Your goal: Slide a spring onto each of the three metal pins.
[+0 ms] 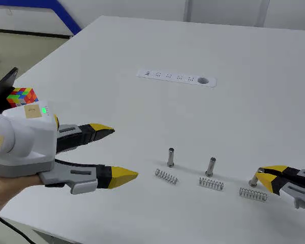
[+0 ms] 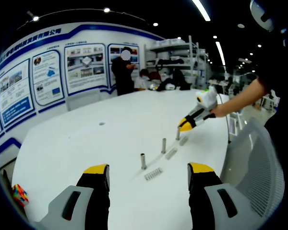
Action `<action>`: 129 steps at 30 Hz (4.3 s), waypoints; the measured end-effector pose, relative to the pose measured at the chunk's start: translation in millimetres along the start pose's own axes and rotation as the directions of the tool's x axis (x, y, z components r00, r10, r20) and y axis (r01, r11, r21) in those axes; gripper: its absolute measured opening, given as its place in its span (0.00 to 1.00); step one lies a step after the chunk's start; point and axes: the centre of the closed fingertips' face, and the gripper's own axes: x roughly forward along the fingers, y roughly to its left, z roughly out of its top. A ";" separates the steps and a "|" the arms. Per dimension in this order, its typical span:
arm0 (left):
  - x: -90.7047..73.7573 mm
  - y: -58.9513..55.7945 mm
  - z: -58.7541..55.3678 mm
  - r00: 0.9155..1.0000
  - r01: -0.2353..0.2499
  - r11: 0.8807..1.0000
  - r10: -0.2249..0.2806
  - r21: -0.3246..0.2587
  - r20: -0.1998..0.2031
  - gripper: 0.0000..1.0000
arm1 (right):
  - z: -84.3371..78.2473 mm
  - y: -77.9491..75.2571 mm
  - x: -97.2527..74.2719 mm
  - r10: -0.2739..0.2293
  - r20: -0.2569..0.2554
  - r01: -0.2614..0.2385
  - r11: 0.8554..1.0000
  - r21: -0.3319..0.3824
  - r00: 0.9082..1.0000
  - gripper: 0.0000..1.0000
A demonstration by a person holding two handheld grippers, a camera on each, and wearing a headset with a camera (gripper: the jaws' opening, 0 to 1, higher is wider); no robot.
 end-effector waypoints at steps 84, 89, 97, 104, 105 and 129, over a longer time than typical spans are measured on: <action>10.5 -6.3 -17.8 0.999 0.018 0.999 -0.020 -0.045 -0.045 0.65 | -38.0 27.1 -13.4 0.279 -0.257 -0.329 0.927 -0.180 0.925 0.11; 18.0 -13.4 -10.8 0.999 0.035 0.999 -0.036 -0.031 -0.035 0.65 | -15.3 35.2 -26.0 0.301 -0.230 -0.350 0.912 -0.215 0.925 0.11; 33.7 -28.9 4.4 0.997 0.074 0.997 -0.074 -0.010 0.001 0.65 | 23.0 53.9 -40.6 0.342 -0.218 -0.397 0.864 -0.308 0.914 0.11; 46.4 -49.9 11.3 0.992 0.125 0.992 -0.125 0.004 0.016 0.64 | 41.2 75.0 -44.6 0.372 -0.215 -0.427 0.832 -0.353 0.903 0.11; 48.8 -54.9 12.3 0.990 0.137 0.991 -0.137 0.004 0.018 0.64 | 43.4 81.1 -45.5 0.387 -0.217 -0.442 0.823 -0.357 0.896 0.11; 79.7 -113.2 29.1 0.951 0.307 0.947 -0.310 0.097 0.011 0.51 | 83.4 137.9 -43.9 0.482 -0.196 -0.516 0.738 -0.435 0.854 0.11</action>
